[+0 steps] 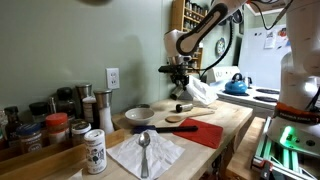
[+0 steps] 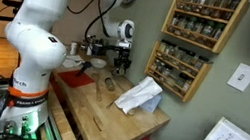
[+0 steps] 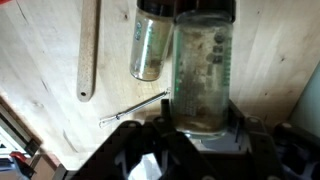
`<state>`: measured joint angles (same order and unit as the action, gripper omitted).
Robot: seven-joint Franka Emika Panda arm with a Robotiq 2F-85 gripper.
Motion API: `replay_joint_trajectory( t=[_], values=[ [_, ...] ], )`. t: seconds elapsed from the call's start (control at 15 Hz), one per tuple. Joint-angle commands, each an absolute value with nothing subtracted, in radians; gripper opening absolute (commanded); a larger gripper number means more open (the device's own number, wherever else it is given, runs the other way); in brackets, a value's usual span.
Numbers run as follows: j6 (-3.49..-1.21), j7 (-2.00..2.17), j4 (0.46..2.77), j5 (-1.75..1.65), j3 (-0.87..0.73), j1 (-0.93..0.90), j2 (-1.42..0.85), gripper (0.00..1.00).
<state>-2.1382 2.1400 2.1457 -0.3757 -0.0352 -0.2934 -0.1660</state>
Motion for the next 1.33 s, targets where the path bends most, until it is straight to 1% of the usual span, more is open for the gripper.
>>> replay_joint_trajectory(
  t=[0.0, 0.4, 1.27],
  values=[
    [-2.047, 2.197, 2.075, -0.455, 0.008, -0.270, -0.224, 0.28],
    [-1.979, 2.228, 2.003, -0.544, 0.013, -0.280, -0.299, 0.28],
    [-1.926, 2.260, 1.971, -0.739, 0.019, -0.278, -0.339, 0.28]
  ],
)
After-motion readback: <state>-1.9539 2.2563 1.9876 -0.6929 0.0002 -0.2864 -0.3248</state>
